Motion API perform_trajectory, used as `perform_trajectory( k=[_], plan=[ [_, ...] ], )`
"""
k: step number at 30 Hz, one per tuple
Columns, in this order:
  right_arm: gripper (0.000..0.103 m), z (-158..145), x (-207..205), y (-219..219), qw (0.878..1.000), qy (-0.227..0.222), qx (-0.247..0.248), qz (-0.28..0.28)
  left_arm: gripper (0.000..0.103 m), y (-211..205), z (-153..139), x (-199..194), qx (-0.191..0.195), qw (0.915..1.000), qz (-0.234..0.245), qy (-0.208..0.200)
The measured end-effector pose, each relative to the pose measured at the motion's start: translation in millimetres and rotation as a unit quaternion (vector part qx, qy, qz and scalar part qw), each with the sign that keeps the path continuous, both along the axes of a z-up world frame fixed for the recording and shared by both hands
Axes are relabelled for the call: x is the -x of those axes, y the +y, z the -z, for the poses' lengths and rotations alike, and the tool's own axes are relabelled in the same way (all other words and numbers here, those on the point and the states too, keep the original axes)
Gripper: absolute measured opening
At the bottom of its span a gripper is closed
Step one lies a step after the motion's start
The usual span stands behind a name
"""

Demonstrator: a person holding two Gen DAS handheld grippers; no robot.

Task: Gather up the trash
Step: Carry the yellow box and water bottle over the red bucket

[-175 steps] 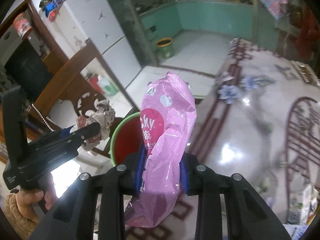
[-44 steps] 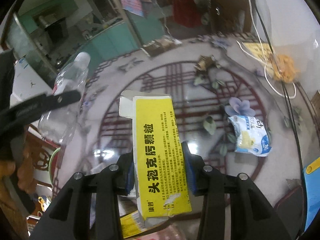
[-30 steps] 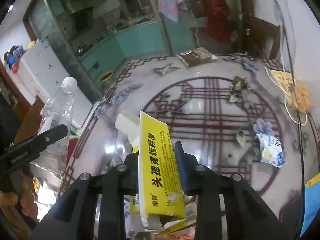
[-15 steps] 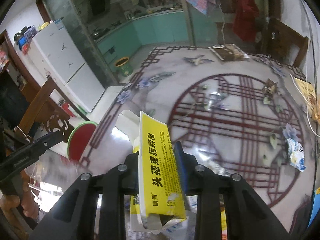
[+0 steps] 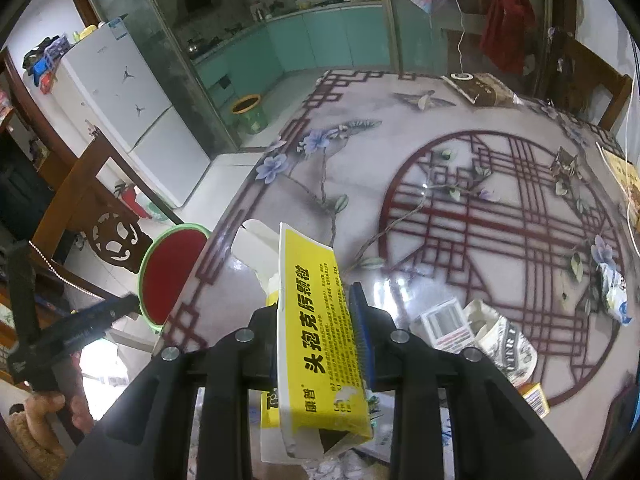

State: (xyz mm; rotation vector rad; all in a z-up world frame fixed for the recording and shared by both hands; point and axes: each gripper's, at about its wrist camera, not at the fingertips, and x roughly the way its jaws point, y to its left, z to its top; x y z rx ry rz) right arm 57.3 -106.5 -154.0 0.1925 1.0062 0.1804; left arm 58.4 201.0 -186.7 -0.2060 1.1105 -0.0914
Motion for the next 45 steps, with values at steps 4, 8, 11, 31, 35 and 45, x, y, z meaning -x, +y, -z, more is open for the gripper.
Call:
perform_trajectory(
  k=[4, 8, 11, 31, 35, 45],
  plan=[
    [0.028, 2.6, -0.7, 6.3, 1.0, 0.004, -0.003, -0.001, 0.084, 9.2, 10.7, 28.3, -0.001, 0.9989, 0.044, 0.015],
    [0.028, 0.2, -3.1, 11.1, 1.0, 0.002, -0.006, -0.004, 0.092, -11.9, 18.5, 54.3, 0.009, 0.9907, 0.121, 0.061],
    [0.028, -3.8, -6.3, 12.6, 1.0, -0.004, -0.008, -0.008, 0.092, -44.8, 33.7, 73.0, 0.018, 0.9765, 0.188, 0.104],
    [0.028, -10.6, -7.0, 39.5, 0.997, -0.009, -0.028, -0.068, 0.051, -5.3, -7.5, 25.6, 0.001, 0.9991, 0.042, -0.005],
    [0.028, -14.3, -11.1, 69.3, 0.995, -0.01, -0.031, -0.094, 0.051, 27.8, -25.3, 9.7, -0.006, 0.9996, 0.014, -0.025],
    [0.028, -5.5, -32.6, 145.8, 0.99, 0.003, -0.044, -0.133, 0.051, 89.8, -32.4, -7.9, -0.034, 0.9981, -0.033, -0.039]
  ],
)
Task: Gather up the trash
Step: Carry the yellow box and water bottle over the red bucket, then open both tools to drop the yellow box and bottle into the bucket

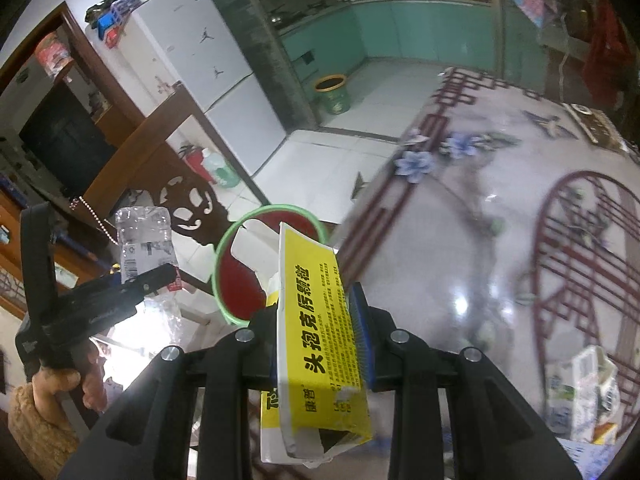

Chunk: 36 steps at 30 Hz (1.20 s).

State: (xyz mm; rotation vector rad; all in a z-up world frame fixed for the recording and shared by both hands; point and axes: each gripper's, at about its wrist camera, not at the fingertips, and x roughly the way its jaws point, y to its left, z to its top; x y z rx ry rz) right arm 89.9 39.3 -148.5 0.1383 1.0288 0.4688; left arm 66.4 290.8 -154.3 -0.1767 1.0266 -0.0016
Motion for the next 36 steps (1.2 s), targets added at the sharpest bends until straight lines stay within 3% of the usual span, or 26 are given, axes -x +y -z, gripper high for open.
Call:
perform_trajectory(
  k=[9, 22, 25, 31, 36],
  plan=[
    [0.028, 23.3, -35.5, 74.7, 0.999, 0.028, 0.011, -0.015, 0.051, 53.5, 19.4, -20.0, 0.007, 0.9997, -0.016, 0.015],
    [0.031, 36.1, -70.0, 119.1, 0.999, 0.039, 0.025, -0.002, 0.051, 75.6, 28.8, -70.5, 0.018, 0.9996, 0.018, 0.015],
    [0.06, 36.1, -73.6, 124.6, 0.999, 0.036, 0.033, -0.006, 0.056, 75.9, 32.1, -80.8, 0.008, 0.9997, 0.019, 0.015],
    [0.059, 28.5, -73.7, 118.6, 0.998, 0.015, 0.057, 0.008, 0.071, 77.1, 30.8, -91.8, -0.002, 0.9998, 0.02, 0.003],
    [0.059, 23.0, -71.3, 108.9, 0.998, 0.014, 0.061, 0.019, 0.072, 76.1, 27.9, -95.2, 0.002, 0.9998, 0.021, -0.002]
  ],
)
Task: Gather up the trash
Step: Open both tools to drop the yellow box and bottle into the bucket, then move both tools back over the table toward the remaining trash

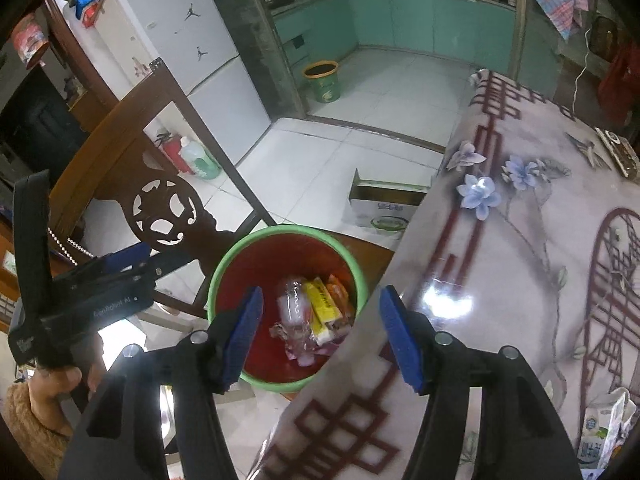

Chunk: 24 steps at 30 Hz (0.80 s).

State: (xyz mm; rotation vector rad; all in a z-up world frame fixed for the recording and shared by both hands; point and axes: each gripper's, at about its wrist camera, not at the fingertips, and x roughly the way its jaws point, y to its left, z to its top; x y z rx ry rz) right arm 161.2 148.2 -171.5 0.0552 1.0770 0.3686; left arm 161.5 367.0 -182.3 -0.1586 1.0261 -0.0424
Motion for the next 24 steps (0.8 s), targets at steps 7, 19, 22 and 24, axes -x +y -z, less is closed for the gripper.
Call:
perform_trajectory(
  k=[7, 19, 22, 24],
  plan=[
    [0.063, -5.6, 12.5, -10.1, 1.0, -0.003, -0.003, 0.009, 0.075, -3.6, -15.1, 5.3, -0.003, 0.9998, 0.001, -0.02],
    [0.071, -10.8, 44.9, -34.7, 0.999, -0.009, -0.029, 0.016, 0.084, -26.5, -28.8, 39.5, -0.009, 0.9995, -0.001, -0.032],
    [0.072, -11.3, 57.0, -55.3, 0.999, -0.011, -0.031, 0.024, 0.084, -49.3, -29.1, 45.8, -0.009, 0.9995, 0.009, -0.027],
    [0.072, -14.4, 64.6, -69.6, 0.999, -0.015, -0.032, 0.03, 0.084, -64.5, -30.7, 50.0, -0.01, 0.9994, 0.016, -0.03]
  ],
)
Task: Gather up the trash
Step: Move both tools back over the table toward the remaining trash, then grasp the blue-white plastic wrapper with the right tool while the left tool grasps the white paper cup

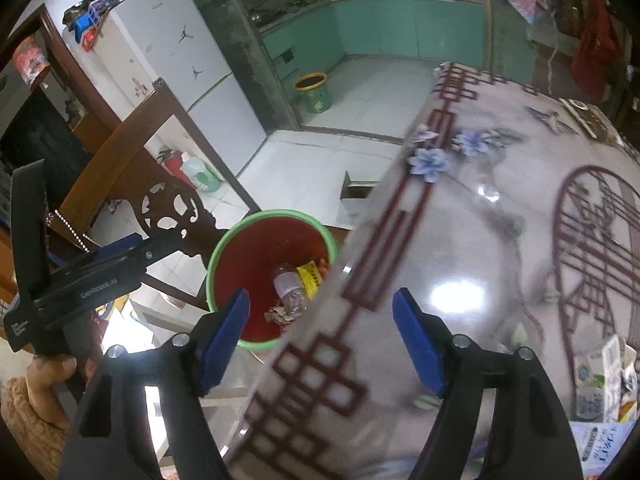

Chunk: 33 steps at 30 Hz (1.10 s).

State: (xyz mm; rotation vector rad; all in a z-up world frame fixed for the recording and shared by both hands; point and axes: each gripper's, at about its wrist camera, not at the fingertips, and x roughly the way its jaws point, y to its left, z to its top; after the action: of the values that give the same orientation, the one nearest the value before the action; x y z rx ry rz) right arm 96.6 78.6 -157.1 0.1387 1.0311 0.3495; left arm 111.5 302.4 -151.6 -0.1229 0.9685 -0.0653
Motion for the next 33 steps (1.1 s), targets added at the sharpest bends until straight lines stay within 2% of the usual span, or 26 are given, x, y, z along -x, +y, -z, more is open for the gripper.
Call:
perform_trajectory(
  k=[6, 11, 16, 22, 25, 27, 29, 33],
  plan=[
    [0.072, -8.1, 31.5, -75.1, 1.0, -0.005, -0.007, 0.028, 0.084, -77.9, -5.7, 18.9, 0.003, 0.999, 0.045, 0.002],
    [0.072, -13.3, 54.2, -179.3, 0.994, -0.017, 0.009, 0.106, 0.084, -142.7, -5.2, 39.9, 0.027, 0.9966, 0.077, 0.014],
    [0.073, 7.4, 70.8, -307.0, 0.972, 0.006, 0.053, 0.229, 0.084, -199.4, -1.7, 62.2, 0.03, 0.9943, 0.1, 0.023],
    [0.077, 49.6, 82.0, -441.0, 0.931, 0.043, 0.116, 0.345, 0.084, -253.5, 6.8, 75.5, 0.051, 0.991, 0.113, 0.05],
    [0.077, 73.3, 74.6, -492.0, 0.917, 0.074, 0.103, 0.378, 0.084, -283.1, 5.3, 74.5, 0.054, 0.9885, 0.13, 0.057],
    [0.077, 86.3, 70.1, -510.1, 0.913, 0.087, 0.095, 0.386, 0.086, -304.0, 3.9, 72.6, 0.053, 0.9856, 0.148, 0.062],
    [0.077, 97.8, 61.4, -520.6, 0.914, 0.099, 0.098, 0.382, 0.094, -333.4, 4.6, 68.6, 0.05, 0.9789, 0.185, 0.073],
    [0.076, 118.0, 49.5, -526.6, 0.921, 0.116, 0.099, 0.36, 0.094, -380.0, 11.2, 63.6, 0.019, 0.9676, 0.236, 0.087]
  ],
)
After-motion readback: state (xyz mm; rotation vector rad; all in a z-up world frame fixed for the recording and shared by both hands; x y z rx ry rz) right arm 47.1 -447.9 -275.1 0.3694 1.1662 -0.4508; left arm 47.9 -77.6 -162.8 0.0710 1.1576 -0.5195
